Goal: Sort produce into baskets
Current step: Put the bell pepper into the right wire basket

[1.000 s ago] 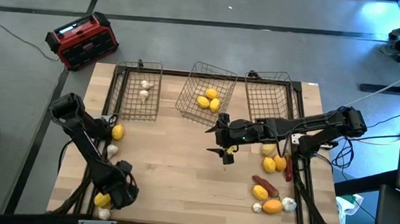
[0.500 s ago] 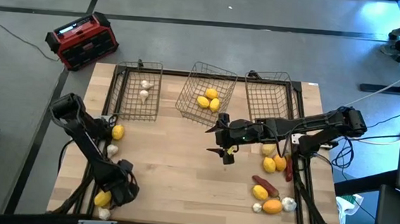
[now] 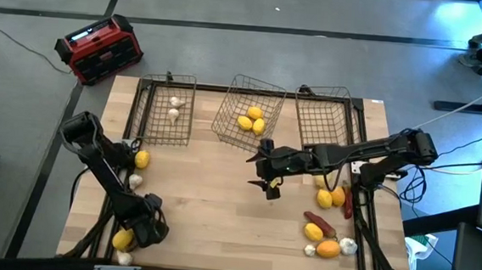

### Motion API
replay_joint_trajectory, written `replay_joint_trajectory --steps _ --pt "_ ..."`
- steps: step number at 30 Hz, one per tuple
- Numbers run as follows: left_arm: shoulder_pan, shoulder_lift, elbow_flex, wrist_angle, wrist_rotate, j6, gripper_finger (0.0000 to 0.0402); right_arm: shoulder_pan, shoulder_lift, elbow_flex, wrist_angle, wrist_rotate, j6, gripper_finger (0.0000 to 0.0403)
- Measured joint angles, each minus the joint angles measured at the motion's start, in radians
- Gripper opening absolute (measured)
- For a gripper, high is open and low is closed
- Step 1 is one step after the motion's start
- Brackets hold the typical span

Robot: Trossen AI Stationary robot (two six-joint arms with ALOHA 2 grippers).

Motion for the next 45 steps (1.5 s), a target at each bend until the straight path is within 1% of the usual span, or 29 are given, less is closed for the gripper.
replay_joint_trajectory --steps 5,8,10,17,23,26,28,31,33,37,40,45 --pt "0.014 0.000 0.001 0.009 -0.022 0.050 0.0143 0.000 0.017 -0.001 0.011 0.000 0.000 0.0308" --pt "0.028 -0.001 0.000 0.013 -0.030 0.096 0.0126 0.000 0.021 0.000 0.015 -0.001 0.015 0.0308" --pt "0.040 -0.003 0.005 0.010 -0.043 0.131 0.0124 0.000 0.025 0.000 0.012 -0.001 0.036 0.0308" --pt "0.107 -0.028 0.038 0.011 -0.197 0.266 0.0137 0.000 0.064 -0.001 0.004 -0.002 0.106 0.0308" --pt "0.190 -0.114 0.050 0.012 -0.318 0.434 0.0134 0.000 0.136 -0.001 0.015 -0.002 0.166 0.0308" --pt "0.235 -0.175 0.051 0.014 -0.401 0.520 0.0139 0.000 0.175 -0.001 0.028 -0.002 0.180 0.0308" --pt "0.263 -0.216 0.051 0.024 -0.474 0.577 0.0140 0.000 0.197 -0.001 0.056 -0.009 0.197 0.0308" --pt "0.300 -0.265 0.051 0.091 -0.581 0.690 0.0140 0.000 0.218 -0.001 0.097 -0.044 0.210 0.0308" --pt "0.324 -0.285 0.051 0.158 -0.626 0.785 0.0138 0.000 0.225 -0.001 0.123 -0.075 0.220 0.0308" --pt "0.365 -0.291 0.051 0.296 -0.662 0.962 0.0139 0.001 0.226 -0.001 0.213 -0.116 0.233 0.0308" --pt "0.391 -0.290 0.051 0.394 -0.679 1.069 0.0141 0.001 0.226 -0.001 0.291 -0.115 0.248 0.0308" --pt "0.422 -0.289 0.052 0.484 -0.725 1.185 0.0142 0.001 0.226 -0.001 0.382 -0.129 0.259 0.0308"
